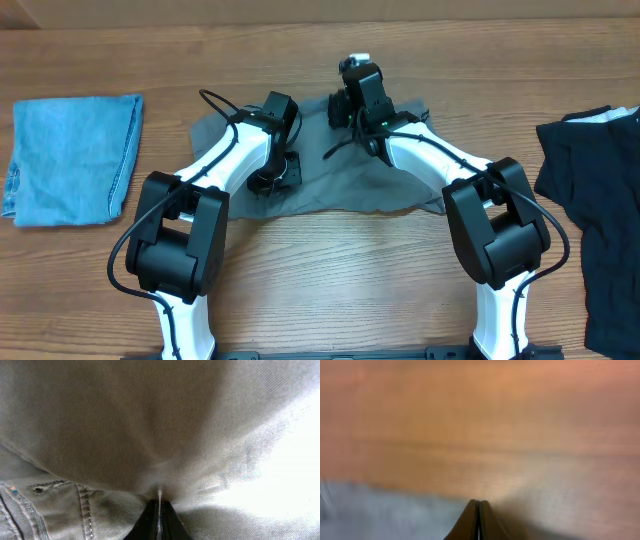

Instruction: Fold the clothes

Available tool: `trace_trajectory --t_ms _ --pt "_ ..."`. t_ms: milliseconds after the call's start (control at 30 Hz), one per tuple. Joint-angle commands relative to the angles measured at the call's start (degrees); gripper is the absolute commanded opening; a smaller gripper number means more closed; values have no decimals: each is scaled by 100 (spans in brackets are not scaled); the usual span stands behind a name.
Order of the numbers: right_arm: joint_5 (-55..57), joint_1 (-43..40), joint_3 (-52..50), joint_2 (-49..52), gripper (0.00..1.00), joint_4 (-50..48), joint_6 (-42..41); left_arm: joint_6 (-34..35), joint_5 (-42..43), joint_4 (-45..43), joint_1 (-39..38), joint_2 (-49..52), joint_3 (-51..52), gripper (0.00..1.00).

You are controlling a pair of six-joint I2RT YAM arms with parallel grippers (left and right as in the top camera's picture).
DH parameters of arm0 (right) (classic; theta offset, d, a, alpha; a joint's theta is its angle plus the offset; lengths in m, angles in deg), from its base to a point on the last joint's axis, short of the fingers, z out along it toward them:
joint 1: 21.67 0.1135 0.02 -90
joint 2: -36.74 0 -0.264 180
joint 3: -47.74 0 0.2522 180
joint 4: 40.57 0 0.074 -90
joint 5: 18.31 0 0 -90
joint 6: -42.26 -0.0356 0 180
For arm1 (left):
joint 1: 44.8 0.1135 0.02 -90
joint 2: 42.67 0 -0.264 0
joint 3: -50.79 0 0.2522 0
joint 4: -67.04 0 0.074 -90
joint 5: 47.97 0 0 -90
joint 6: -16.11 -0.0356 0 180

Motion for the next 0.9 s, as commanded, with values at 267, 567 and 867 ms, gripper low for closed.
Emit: trace_trajectory --t_ms 267,567,867 --pt "1045 -55 555 -542 4 -286 350 74 251 57 -175 411 345 6" --pt "970 -70 555 -2194 4 2686 337 81 243 26 -175 411 358 6" --pt "-474 -92 323 -1722 4 4048 271 103 328 -20 -175 409 358 7"
